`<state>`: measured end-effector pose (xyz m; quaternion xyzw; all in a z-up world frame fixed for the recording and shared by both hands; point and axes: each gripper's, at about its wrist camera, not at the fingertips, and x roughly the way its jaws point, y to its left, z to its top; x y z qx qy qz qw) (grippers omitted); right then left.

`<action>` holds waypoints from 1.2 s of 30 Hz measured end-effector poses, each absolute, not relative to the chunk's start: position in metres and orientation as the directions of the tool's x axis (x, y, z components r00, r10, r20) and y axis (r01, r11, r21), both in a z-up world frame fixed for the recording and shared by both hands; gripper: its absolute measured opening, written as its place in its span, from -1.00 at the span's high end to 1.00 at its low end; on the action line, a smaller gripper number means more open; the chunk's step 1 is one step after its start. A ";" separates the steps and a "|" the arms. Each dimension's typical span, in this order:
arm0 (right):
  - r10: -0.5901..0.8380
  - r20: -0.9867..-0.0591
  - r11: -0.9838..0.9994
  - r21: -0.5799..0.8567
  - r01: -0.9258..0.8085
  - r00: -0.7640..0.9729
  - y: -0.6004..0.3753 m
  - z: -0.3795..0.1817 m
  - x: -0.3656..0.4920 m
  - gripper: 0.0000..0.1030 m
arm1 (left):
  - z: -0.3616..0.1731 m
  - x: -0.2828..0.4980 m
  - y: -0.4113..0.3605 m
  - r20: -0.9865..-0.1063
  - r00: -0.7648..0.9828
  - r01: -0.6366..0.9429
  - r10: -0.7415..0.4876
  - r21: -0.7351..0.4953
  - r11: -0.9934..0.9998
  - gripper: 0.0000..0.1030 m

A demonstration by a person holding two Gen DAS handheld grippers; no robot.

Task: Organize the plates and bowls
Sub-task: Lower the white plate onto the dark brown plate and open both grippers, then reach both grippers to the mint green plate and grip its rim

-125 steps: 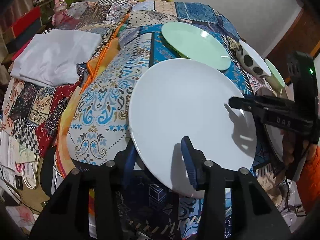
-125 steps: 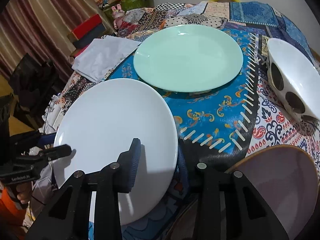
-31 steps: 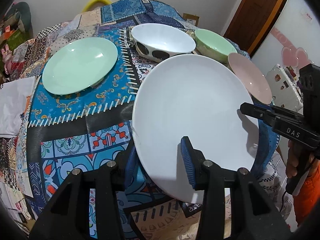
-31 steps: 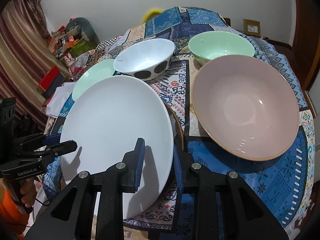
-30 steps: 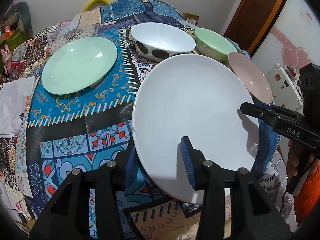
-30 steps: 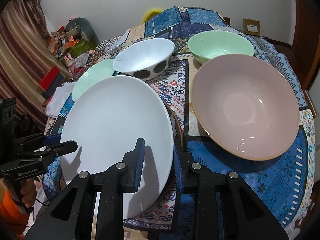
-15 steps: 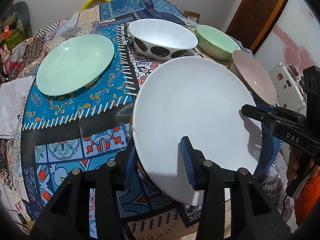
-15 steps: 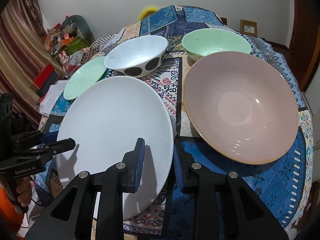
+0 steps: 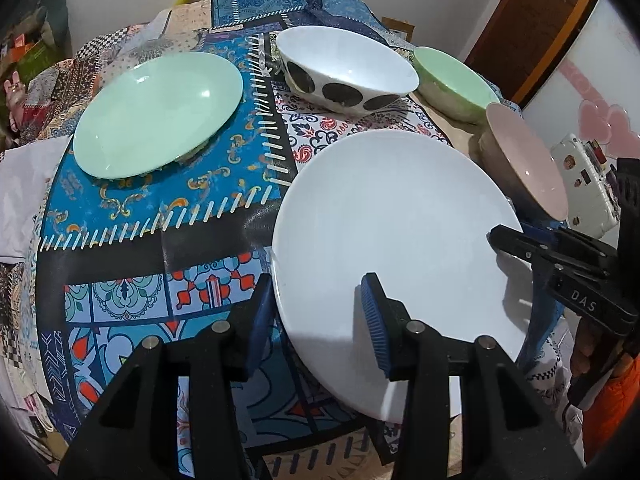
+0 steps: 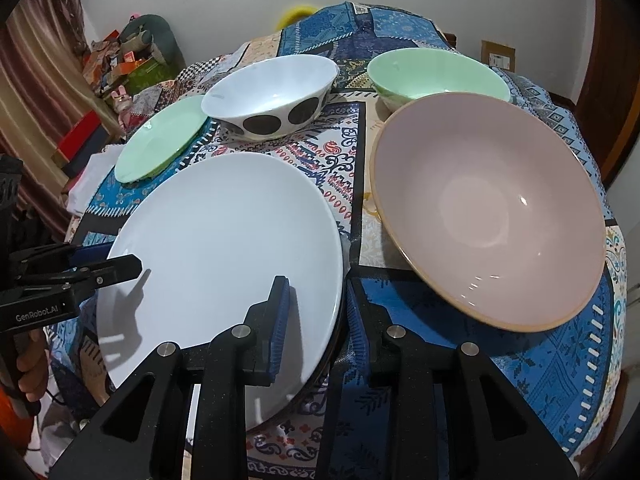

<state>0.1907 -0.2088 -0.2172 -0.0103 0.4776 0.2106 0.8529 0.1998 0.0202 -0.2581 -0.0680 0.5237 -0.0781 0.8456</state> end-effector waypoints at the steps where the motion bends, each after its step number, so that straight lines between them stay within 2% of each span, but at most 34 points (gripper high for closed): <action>1: 0.345 -0.821 0.912 0.179 -0.368 0.455 -0.208 -0.217 0.190 0.46 | -0.258 0.200 0.021 -0.876 0.436 0.061 -0.207 -0.201 0.978 0.16; 4: 0.316 -0.827 0.915 0.136 -0.380 0.465 -0.205 -0.213 0.187 0.45 | -0.258 0.198 0.024 -0.876 0.436 0.055 -0.204 -0.201 0.978 0.16; 11: 0.316 -0.798 0.910 0.102 -0.402 0.513 -0.195 -0.191 0.179 0.23 | -0.240 0.192 0.045 -0.863 0.474 0.012 -0.176 -0.193 0.981 0.10; 14: 0.344 -0.770 0.902 0.111 -0.418 0.537 -0.187 -0.177 0.178 -0.04 | -0.222 0.185 0.059 -0.843 0.518 -0.005 -0.146 -0.174 0.985 -0.10; 17: 0.372 -0.736 0.887 0.103 -0.450 0.565 -0.173 -0.160 0.177 -0.13 | -0.207 0.180 0.072 -0.821 0.556 -0.018 -0.126 -0.163 0.986 -0.25; 20: 0.406 -0.712 0.869 0.107 -0.484 0.573 -0.154 -0.147 0.178 -0.33 | -0.191 0.178 0.087 -0.802 0.590 -0.041 -0.091 -0.143 0.989 -0.40; 25: 0.459 -0.686 0.835 0.114 -0.539 0.565 -0.120 -0.139 0.184 -0.34 | -0.175 0.183 0.122 -0.776 0.631 -0.092 -0.025 -0.107 0.990 -0.62; 36: 0.490 -0.747 0.789 0.162 -0.593 0.448 -0.054 -0.170 0.228 -0.34 | -0.209 0.222 0.196 -0.808 0.586 -0.185 0.066 -0.053 0.981 -0.62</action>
